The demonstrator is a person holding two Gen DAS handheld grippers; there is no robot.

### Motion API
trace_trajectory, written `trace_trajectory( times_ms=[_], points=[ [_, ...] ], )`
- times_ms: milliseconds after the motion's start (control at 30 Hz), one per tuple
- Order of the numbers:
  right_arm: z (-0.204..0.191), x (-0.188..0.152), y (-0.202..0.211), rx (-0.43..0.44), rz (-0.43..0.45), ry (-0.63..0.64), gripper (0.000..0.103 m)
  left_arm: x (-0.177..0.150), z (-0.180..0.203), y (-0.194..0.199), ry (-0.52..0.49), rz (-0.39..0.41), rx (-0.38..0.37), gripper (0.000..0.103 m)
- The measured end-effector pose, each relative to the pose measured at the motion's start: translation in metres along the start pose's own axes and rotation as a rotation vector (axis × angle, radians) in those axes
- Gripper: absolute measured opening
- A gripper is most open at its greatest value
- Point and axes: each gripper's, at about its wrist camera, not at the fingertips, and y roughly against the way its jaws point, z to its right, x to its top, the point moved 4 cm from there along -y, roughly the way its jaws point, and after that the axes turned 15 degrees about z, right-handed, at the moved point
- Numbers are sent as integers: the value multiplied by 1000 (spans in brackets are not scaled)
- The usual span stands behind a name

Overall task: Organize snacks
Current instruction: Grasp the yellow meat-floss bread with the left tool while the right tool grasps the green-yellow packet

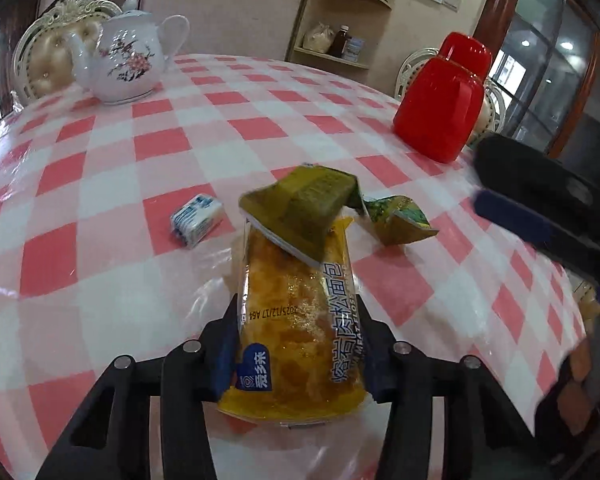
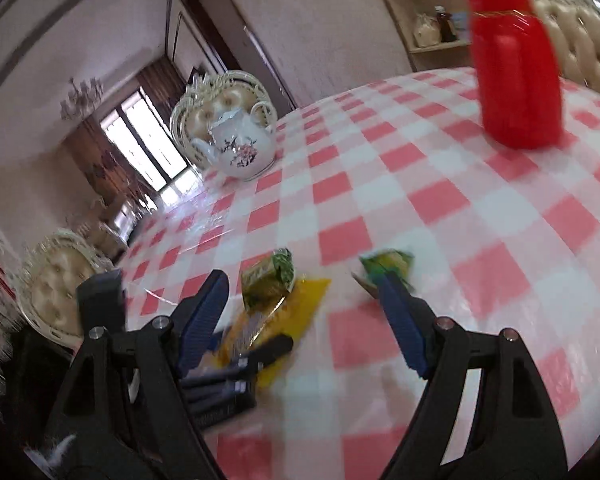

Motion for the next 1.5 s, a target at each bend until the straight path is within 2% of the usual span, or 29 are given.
trace_trajectory(
  times_ms=[67,233,367,467,533,600,700,800,967,1100,1233,1333,1500],
  points=[
    [-17,-1,-15,-15,-35,70,80,-2,0,4,1,-1,-9,50],
    [-42,-7,-43,-15,-80,152,78,-5,-1,7,23,-3,-45,50],
    [-47,-24,-59,11,-138,217,78,-11,2,15,2,-11,-59,50],
    [-58,-39,-62,42,-183,316,78,-14,1,19,7,-10,-62,50],
    [-63,-44,-62,35,-179,368,75,-15,2,21,2,-11,-62,50],
    [-64,-46,-60,26,-171,403,62,-18,2,25,5,-12,-67,50],
    [-59,-49,-59,40,-184,386,47,-24,3,36,9,-9,-68,50],
    [-58,-46,-46,49,-167,394,46,-30,-3,47,20,7,-49,50],
    [-47,-18,0,49,-62,297,46,-41,-7,75,38,38,-30,50],
    [-35,-7,42,42,-16,212,46,-51,0,96,14,52,-8,49],
    [-29,-23,71,6,-19,215,46,-59,10,124,0,88,-3,49],
    [-21,-49,93,-5,-48,200,46,-65,15,145,-11,112,6,47],
    [-7,-80,126,-23,-76,150,46,-79,17,150,-53,72,17,48]
  ],
)
